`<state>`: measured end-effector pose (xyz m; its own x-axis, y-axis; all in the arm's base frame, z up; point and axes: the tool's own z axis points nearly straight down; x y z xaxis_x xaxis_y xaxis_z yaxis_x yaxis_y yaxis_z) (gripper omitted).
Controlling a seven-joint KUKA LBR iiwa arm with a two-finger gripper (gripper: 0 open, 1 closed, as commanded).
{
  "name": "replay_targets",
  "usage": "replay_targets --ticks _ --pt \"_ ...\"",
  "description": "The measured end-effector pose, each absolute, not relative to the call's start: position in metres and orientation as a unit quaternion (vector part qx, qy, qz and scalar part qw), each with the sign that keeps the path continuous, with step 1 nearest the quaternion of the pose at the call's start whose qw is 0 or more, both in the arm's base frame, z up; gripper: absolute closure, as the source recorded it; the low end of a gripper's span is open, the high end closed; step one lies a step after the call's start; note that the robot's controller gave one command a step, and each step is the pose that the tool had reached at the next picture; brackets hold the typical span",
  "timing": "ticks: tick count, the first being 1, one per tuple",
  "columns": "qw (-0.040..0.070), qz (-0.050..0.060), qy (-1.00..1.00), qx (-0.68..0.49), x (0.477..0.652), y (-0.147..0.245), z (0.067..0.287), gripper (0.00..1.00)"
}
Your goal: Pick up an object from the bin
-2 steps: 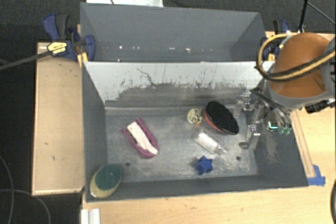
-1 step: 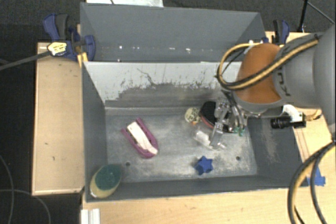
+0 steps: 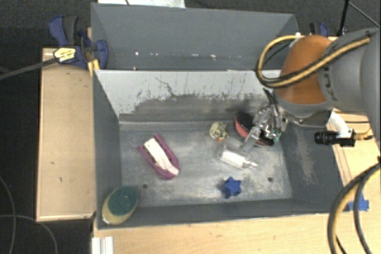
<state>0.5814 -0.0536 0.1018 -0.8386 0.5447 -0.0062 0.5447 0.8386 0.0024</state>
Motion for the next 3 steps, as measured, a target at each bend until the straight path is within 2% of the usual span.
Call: replay_targets --ticks 1,2,3 --pt "0.003 0.0 0.939 0.345 0.594 -0.068 0.107 0.0" --pt "-0.001 0.0 0.869 0.494 0.585 -0.049 0.069 0.0" --pt "0.002 0.0 0.817 0.577 0.589 -0.079 0.07 0.0"
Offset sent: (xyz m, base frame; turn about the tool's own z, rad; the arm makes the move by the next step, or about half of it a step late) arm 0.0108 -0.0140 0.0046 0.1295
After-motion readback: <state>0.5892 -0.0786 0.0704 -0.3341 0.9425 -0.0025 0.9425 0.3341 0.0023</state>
